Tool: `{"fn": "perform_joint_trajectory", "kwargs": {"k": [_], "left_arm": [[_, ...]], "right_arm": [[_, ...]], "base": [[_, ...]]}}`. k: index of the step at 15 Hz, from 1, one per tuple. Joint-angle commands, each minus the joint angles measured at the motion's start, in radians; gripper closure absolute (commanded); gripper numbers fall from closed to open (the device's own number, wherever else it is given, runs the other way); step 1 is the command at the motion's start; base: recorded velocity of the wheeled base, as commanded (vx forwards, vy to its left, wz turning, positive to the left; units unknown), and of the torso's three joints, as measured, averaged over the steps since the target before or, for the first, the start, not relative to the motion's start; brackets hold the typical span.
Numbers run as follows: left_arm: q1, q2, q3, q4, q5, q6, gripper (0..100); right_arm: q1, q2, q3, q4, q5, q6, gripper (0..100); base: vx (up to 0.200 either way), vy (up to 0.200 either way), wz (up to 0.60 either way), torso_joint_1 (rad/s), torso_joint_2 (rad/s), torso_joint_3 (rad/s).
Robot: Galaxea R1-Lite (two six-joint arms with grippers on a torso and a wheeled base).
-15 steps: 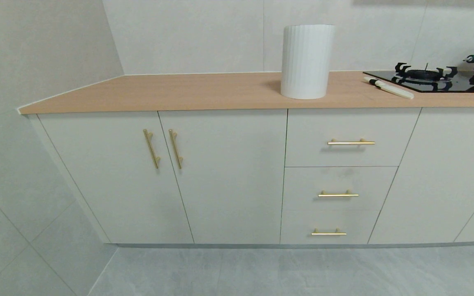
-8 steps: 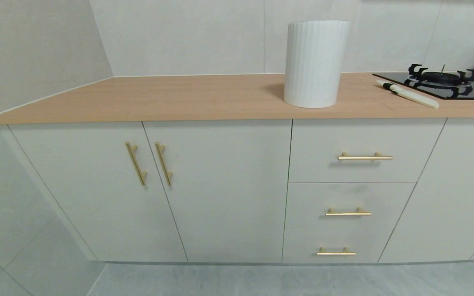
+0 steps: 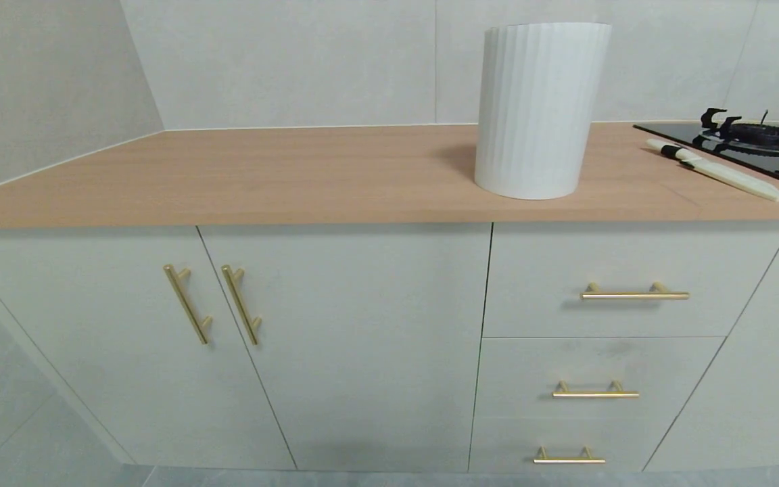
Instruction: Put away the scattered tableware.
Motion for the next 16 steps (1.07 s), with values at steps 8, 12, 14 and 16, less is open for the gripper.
{"fn": "perform_joint_trajectory", "kwargs": {"k": [8, 12, 14, 16], "left_arm": [[0.000, 0.000, 0.000, -0.001, 0.001, -0.001, 0], [0.000, 0.000, 0.000, 0.000, 0.001, 0.000, 0], [0.000, 0.000, 0.000, -0.001, 0.001, 0.005, 0], [0.000, 0.000, 0.000, -0.001, 0.001, 0.005, 0]], "right_arm": [[0.000, 0.002, 0.000, -0.001, 0.000, 0.000, 0], [0.000, 0.002, 0.000, -0.001, 0.000, 0.000, 0], [0.000, 0.002, 0.000, -0.001, 0.000, 0.000, 0], [0.000, 0.002, 0.000, -0.001, 0.000, 0.000, 0]], "base": [[0.000, 0.000, -0.22, 0.000, 0.00, 0.000], [0.000, 0.000, 0.00, 0.000, 0.00, 0.000], [0.000, -0.200, 0.00, 0.000, 0.01, 0.002], [0.000, -0.200, 0.00, 0.002, 0.00, 0.002]]}}
